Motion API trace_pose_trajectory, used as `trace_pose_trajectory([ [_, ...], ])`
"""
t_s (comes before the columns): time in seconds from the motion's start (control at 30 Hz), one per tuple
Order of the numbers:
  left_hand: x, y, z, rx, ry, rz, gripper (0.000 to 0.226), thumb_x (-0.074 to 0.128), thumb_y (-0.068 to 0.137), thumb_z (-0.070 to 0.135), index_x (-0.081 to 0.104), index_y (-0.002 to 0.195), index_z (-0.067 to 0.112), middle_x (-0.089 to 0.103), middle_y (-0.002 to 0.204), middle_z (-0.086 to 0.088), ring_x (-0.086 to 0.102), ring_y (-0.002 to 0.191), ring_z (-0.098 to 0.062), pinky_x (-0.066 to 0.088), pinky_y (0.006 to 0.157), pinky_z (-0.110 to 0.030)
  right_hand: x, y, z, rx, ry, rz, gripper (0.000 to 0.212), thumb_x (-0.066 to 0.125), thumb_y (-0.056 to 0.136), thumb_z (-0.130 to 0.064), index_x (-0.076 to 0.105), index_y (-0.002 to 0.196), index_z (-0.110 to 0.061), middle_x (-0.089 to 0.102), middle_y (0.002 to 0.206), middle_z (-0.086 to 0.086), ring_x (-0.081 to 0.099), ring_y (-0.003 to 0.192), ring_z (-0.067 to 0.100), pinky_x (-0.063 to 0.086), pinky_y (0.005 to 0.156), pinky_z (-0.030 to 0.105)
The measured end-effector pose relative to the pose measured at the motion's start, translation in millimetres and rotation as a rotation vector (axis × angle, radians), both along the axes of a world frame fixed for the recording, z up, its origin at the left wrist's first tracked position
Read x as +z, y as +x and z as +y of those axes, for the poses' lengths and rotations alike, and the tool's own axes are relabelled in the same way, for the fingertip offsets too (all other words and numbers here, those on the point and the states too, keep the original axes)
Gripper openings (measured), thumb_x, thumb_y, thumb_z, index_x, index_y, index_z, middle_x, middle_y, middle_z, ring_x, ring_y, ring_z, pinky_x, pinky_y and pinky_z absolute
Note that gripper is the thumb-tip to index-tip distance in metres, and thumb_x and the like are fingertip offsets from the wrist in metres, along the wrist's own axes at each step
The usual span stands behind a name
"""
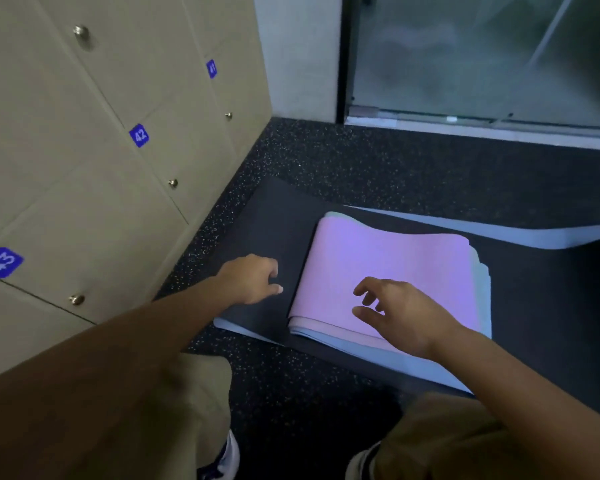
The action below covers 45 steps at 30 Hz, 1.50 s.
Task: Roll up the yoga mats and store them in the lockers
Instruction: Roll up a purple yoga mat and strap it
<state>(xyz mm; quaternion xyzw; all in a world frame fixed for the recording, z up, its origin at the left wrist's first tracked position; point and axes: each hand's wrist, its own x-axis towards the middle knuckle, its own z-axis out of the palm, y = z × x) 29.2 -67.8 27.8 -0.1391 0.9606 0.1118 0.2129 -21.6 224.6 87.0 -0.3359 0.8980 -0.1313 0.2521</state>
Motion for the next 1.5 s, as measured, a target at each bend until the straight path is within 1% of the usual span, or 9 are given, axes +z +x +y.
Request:
trace_pose_trajectory([
  [0.23,-103.0,-26.6,-0.8,0.141,0.200,-0.247,0.048,0.069,0.092,0.047,0.071,0.098,-0.001,0.073,0.102,-0.017,0.068,0.096,-0.031,0.051,0.084,-0.037,-33.0,-25.8,-29.9,0.032,0.039,-0.107,0.042,0.049,0.104,-0.047,0.049,0.141,-0.026,0.064,0.131,-0.003,0.061,0.113,0.019,0.050,0.097,0.036],
  [0.37,-142.1,-53.6,-0.8,0.140,0.161,-0.324,0.039,0.070,0.089,0.051,0.062,0.078,0.014,0.067,0.086,-0.007,0.063,0.079,-0.022,0.047,0.069,-0.034,-39.0,-35.3,-42.8,0.039,0.061,-0.112,0.043,0.047,0.105,-0.047,0.047,0.143,-0.027,0.062,0.133,0.000,0.060,0.115,0.022,0.051,0.098,0.039],
  [0.57,-181.2,-103.6,-9.7,0.164,0.252,-0.247,0.034,0.075,0.089,0.040,0.064,0.102,0.010,0.067,0.103,-0.007,0.064,0.092,-0.025,0.049,0.074,-0.035,-44.6,-52.7,-50.4,-0.009,0.093,-0.126,0.044,0.046,0.106,-0.047,0.046,0.144,-0.025,0.062,0.134,0.003,0.059,0.118,0.025,0.050,0.099,0.041],
  [0.73,-224.9,-108.2,-14.8,0.129,0.301,-0.281,0.064,0.084,0.078,0.026,0.050,0.130,0.010,0.059,0.125,-0.012,0.061,0.106,-0.029,0.053,0.087,-0.039,-56.6,-57.1,-45.6,-0.039,0.156,-0.158,0.044,0.046,0.106,-0.047,0.045,0.145,-0.027,0.062,0.135,0.000,0.059,0.118,0.024,0.049,0.099,0.039],
  [0.9,-256.8,-126.0,-15.8,0.188,0.343,-0.296,0.084,0.085,0.079,0.037,0.037,0.143,0.010,0.052,0.138,-0.015,0.058,0.117,-0.032,0.052,0.096,-0.043,-66.3,-59.3,-42.8,-0.056,0.224,-0.167,0.044,0.046,0.105,-0.049,0.044,0.144,-0.030,0.060,0.135,-0.004,0.060,0.114,0.020,0.051,0.097,0.037],
  [1.03,-279.3,-123.5,-13.6,0.190,0.352,-0.437,0.112,0.080,0.086,0.039,0.003,0.161,0.013,0.030,0.160,-0.021,0.043,0.138,-0.037,0.042,0.109,-0.043,-68.7,-65.3,-41.0,-0.086,0.254,-0.163,0.045,0.045,0.105,-0.049,0.039,0.146,-0.032,0.058,0.137,-0.005,0.060,0.115,0.019,0.051,0.099,0.038],
  [1.17,-300.5,-113.9,-7.7,0.429,0.558,-0.412,0.126,0.086,0.079,0.035,-0.010,0.160,0.026,0.017,0.165,-0.009,0.037,0.141,-0.034,0.048,0.099,-0.048,-67.1,-66.3,-49.6,-0.090,0.236,-0.155,0.047,0.045,0.105,-0.050,0.036,0.148,-0.034,0.057,0.138,-0.007,0.059,0.116,0.017,0.051,0.099,0.036],
  [1.27,-312.0,-110.1,-2.8,0.650,0.697,-0.265,0.123,0.089,0.078,0.024,-0.003,0.161,0.016,0.021,0.164,-0.008,0.031,0.146,-0.031,0.037,0.112,-0.047,-69.4,-66.4,-53.8,-0.073,0.231,-0.160,0.047,0.045,0.105,-0.049,0.036,0.148,-0.034,0.056,0.137,-0.007,0.059,0.115,0.018,0.051,0.098,0.036],
  [1.5,-329.2,-95.4,-13.8,0.795,0.800,-0.283,0.130,0.089,0.075,0.044,-0.002,0.163,0.014,0.012,0.169,-0.009,0.019,0.154,-0.029,0.023,0.123,-0.048,-67.9,-66.7,-52.5,-0.078,0.222,-0.169,0.047,0.045,0.105,-0.050,0.034,0.149,-0.035,0.056,0.138,-0.008,0.059,0.117,0.017,0.050,0.099,0.036],
])
